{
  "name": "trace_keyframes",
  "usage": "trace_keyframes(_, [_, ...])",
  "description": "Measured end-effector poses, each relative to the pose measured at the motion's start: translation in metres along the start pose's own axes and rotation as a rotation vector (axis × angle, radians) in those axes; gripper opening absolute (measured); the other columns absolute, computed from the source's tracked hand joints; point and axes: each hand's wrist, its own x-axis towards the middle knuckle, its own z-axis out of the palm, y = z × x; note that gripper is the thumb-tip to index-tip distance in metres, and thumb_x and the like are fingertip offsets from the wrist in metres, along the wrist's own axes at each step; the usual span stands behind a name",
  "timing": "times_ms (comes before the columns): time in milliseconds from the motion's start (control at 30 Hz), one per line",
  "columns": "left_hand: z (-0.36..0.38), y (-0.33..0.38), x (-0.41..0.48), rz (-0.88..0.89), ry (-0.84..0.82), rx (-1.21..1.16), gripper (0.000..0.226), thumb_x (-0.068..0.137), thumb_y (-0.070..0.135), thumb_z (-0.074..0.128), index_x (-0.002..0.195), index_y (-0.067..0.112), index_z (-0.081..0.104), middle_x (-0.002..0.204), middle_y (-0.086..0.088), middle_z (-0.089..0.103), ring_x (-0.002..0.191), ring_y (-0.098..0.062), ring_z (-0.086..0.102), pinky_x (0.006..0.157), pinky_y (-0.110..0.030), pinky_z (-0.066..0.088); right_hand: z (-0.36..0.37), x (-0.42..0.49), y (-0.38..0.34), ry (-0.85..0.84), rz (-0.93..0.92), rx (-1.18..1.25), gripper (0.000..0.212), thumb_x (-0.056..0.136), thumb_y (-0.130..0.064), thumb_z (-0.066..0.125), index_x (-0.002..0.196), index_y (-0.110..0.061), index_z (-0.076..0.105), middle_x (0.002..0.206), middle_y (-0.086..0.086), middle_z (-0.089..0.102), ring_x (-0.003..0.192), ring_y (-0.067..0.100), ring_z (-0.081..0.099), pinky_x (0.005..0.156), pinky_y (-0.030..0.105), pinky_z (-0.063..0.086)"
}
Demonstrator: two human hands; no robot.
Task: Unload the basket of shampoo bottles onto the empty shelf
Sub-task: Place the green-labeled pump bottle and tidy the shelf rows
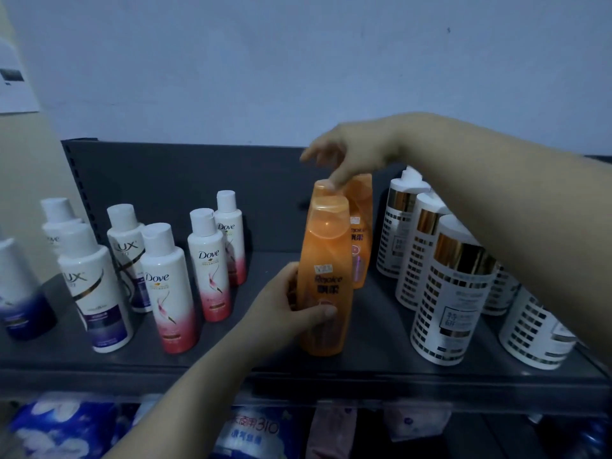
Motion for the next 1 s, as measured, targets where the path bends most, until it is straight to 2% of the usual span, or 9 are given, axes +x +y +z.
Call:
trace_keyframes(100, [-0.013,0.003,0.0,0.039,0.041,-0.014,0.061,0.068,0.041,0.08,0.121,0.023,0.055,0.106,0.002,0.071,0.102,-0.012,0.067,0.086,-0.03,0.055,-0.01,0.004,0.013,0.061,0.092,-0.018,0.066,0.083,-0.029,0.072,0.139,-0.04,0.04,0.136,-0.005,0.049,0.121,0.02,0.049,0.101,0.041,0.041])
trace_keyframes(200, [-0.023,0.003,0.007,0.049,0.196,-0.072,0.049,0.084,0.052,0.06,0.121,0.02,0.055,0.109,-0.006,0.069,0.106,-0.022,0.065,0.096,-0.045,0.051,-0.001,0.016,0.024,-0.068,0.234,-0.198,0.068,0.083,-0.021,0.072,0.143,-0.029,0.039,0.143,0.004,0.045,0.127,0.028,0.046,0.103,0.044,0.041])
trace_keyframes(300, [-0.028,0.003,0.023,0.019,0.254,-0.023,0.033,0.093,0.034,0.059,0.124,0.023,0.055,0.117,-0.006,0.066,0.11,-0.02,0.063,0.099,-0.045,0.049,0.017,0.031,0.03,-0.188,0.286,-0.11,0.049,0.083,-0.011,0.07,0.128,-0.023,0.053,0.126,0.005,0.056,0.101,0.024,0.062,0.078,0.034,0.056])
trace_keyframes(400, [-0.029,0.007,0.042,-0.019,0.128,0.091,0.052,0.089,0.016,0.065,0.138,0.019,0.046,0.126,-0.001,0.06,0.115,-0.012,0.06,0.096,-0.038,0.052,0.018,0.043,0.033,-0.154,0.248,-0.034,0.03,0.082,-0.009,0.072,0.107,-0.02,0.059,0.104,0.001,0.06,0.084,0.015,0.062,0.059,0.022,0.051])
trace_keyframes(500, [-0.023,0.01,0.055,-0.064,0.026,0.082,0.058,0.084,0.004,0.07,0.135,0.018,0.047,0.115,0.003,0.065,0.106,-0.009,0.064,0.082,-0.03,0.057,0.021,0.054,0.034,-0.125,0.219,0.001,0.031,0.081,-0.009,0.073,0.109,-0.018,0.06,0.103,0.002,0.06,0.091,0.02,0.063,0.064,0.024,0.054])
trace_keyframes(600, [-0.016,0.012,0.063,-0.07,0.024,0.143,0.047,0.084,0.002,0.07,0.127,0.013,0.053,0.107,0.001,0.067,0.089,-0.001,0.066,0.069,-0.014,0.053,0.025,0.068,0.033,-0.103,0.192,-0.003,0.029,0.081,-0.006,0.071,0.107,-0.017,0.063,0.107,0.005,0.062,0.096,0.024,0.064,0.073,0.029,0.056])
trace_keyframes(733, [-0.014,0.015,0.065,-0.082,0.023,0.199,0.037,0.089,0.001,0.063,0.124,0.008,0.054,0.115,-0.01,0.065,0.107,-0.024,0.063,0.084,-0.023,0.05,0.027,0.077,0.029,-0.068,0.177,-0.011,0.029,0.084,-0.007,0.065,0.11,-0.018,0.064,0.11,0.005,0.063,0.096,0.025,0.065,0.067,0.027,0.052])
trace_keyframes(900, [-0.013,0.013,0.065,-0.078,0.015,0.189,0.037,0.089,-0.001,0.062,0.125,0.007,0.053,0.118,-0.012,0.064,0.111,-0.025,0.061,0.087,-0.026,0.049,0.028,0.083,0.029,-0.064,0.172,-0.041,0.034,0.085,-0.008,0.061,0.116,-0.022,0.062,0.114,0.003,0.06,0.099,0.025,0.063,0.083,0.034,0.055])
trace_keyframes(1000, [-0.013,0.011,0.066,-0.083,0.01,0.173,0.038,0.089,-0.001,0.062,0.125,0.007,0.053,0.118,-0.011,0.064,0.111,-0.025,0.061,0.082,-0.019,0.05,0.029,0.085,0.028,-0.054,0.158,-0.06,0.036,0.085,-0.008,0.062,0.116,-0.025,0.061,0.115,0.001,0.058,0.102,0.024,0.059,0.088,0.037,0.054])
